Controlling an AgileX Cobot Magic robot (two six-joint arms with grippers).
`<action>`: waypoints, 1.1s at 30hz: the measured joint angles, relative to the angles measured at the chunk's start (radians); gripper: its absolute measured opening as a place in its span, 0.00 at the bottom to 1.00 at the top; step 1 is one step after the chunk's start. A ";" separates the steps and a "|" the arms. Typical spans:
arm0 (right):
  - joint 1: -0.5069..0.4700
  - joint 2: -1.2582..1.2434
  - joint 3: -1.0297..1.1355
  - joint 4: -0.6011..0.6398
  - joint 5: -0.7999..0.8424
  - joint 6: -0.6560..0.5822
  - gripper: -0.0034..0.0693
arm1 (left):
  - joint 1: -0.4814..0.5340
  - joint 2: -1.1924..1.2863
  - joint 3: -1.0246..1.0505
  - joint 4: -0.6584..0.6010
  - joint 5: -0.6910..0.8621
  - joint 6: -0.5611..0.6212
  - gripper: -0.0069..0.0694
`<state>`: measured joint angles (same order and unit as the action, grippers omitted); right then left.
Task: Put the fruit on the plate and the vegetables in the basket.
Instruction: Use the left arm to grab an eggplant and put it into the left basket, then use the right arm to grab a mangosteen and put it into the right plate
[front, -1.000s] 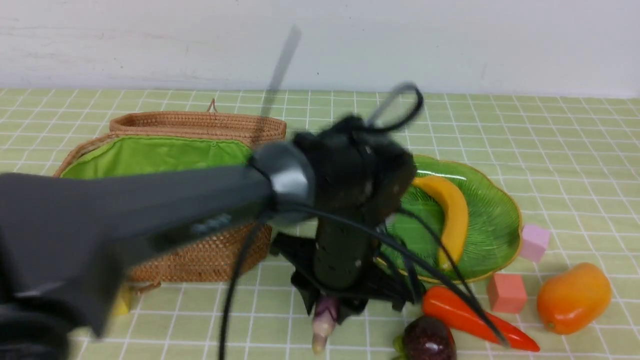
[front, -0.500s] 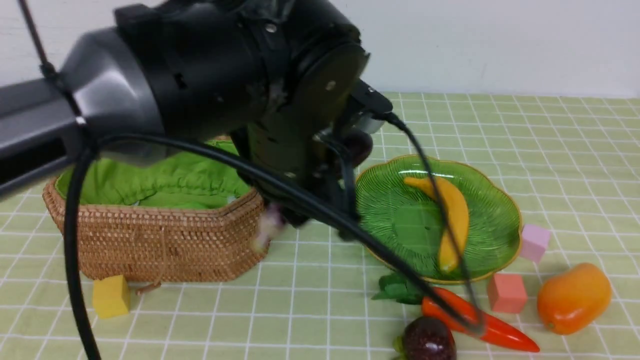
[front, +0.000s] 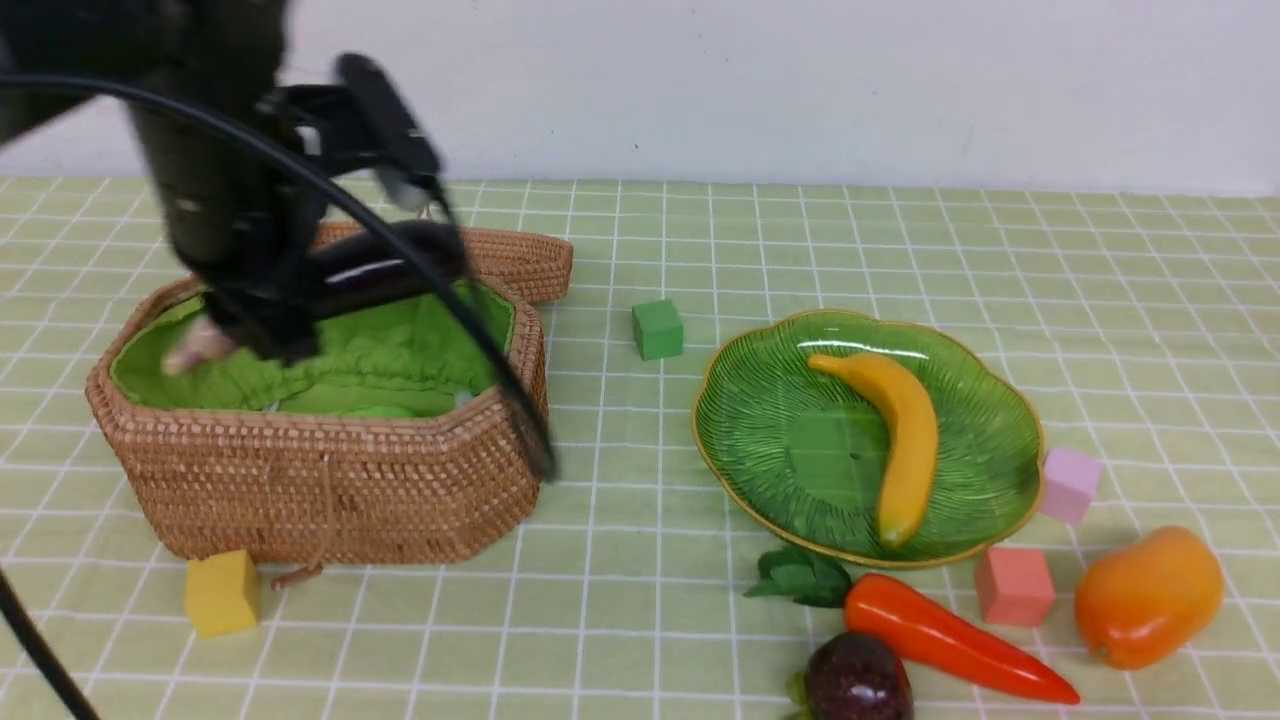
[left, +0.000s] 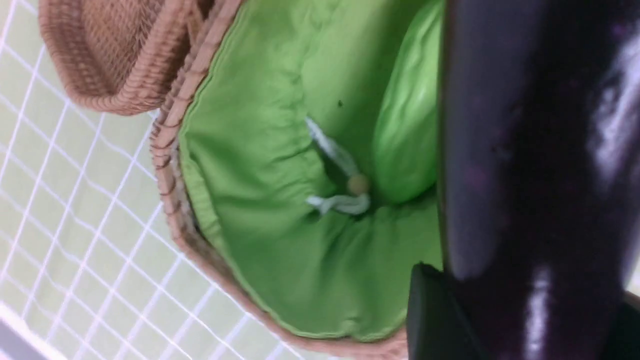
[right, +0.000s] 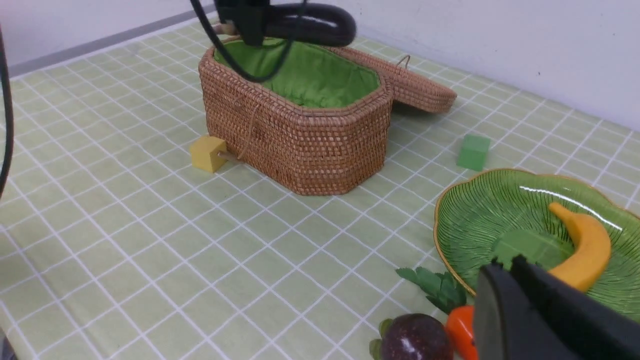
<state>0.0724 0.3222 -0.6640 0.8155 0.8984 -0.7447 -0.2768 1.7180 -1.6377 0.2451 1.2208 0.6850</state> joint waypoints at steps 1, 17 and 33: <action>0.000 0.000 0.000 0.001 0.000 -0.002 0.09 | 0.026 0.003 0.000 -0.023 -0.009 0.050 0.48; 0.000 0.000 0.000 0.005 0.000 -0.005 0.09 | 0.141 0.029 0.000 -0.163 -0.148 0.127 0.72; 0.000 0.150 -0.101 -0.044 0.115 0.114 0.09 | 0.143 -0.163 0.014 -0.607 0.003 -0.359 0.29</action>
<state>0.0724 0.4720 -0.7654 0.7720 1.0136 -0.6303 -0.1339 1.5553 -1.6235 -0.3618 1.2234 0.3256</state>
